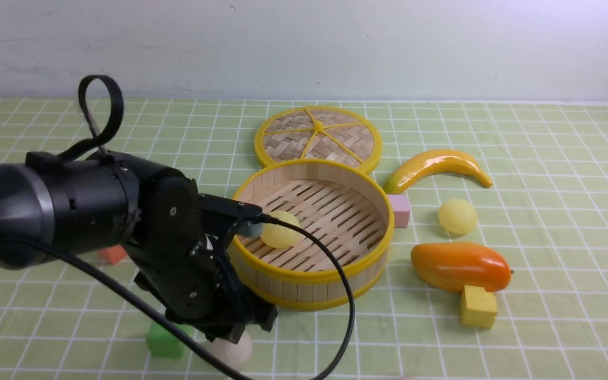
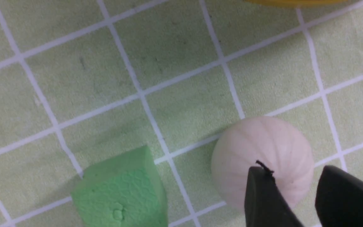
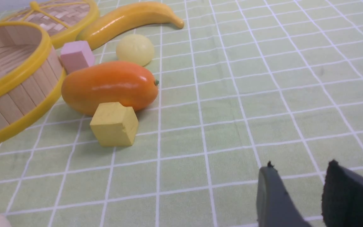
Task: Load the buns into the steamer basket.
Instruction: Use the left arm to grab a steamed stuffed bun
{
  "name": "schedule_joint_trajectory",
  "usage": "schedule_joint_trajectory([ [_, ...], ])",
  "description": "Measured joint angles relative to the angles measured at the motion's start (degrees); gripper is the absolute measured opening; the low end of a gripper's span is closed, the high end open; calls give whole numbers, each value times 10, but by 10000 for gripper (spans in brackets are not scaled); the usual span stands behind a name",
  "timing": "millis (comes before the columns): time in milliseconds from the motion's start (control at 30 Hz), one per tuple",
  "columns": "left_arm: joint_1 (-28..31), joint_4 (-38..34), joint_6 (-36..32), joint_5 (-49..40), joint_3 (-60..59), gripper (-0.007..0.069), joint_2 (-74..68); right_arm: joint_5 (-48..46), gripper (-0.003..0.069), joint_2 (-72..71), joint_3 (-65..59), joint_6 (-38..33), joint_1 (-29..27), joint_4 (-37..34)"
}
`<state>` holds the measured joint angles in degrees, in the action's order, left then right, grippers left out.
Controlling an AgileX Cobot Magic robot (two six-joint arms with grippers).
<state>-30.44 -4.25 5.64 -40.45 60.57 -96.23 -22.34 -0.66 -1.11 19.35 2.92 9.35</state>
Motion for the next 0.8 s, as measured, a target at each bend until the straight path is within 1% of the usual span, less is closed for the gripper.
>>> schedule_joint_trajectory([
  [500,0,8,0,23,3,237,-45,0,239,0,0,0,0,0],
  [633,0,8,0,21,3,169,-45,0,239,0,0,0,0,0],
  [667,0,8,0,21,3,101,-45,0,239,0,0,0,0,0],
  [733,0,8,0,19,3,41,-45,0,239,0,0,0,0,0],
  [767,0,8,0,13,3,-5,-43,0,239,0,0,0,0,0],
  [800,0,8,0,13,3,-5,-42,0,239,0,0,0,0,0],
])
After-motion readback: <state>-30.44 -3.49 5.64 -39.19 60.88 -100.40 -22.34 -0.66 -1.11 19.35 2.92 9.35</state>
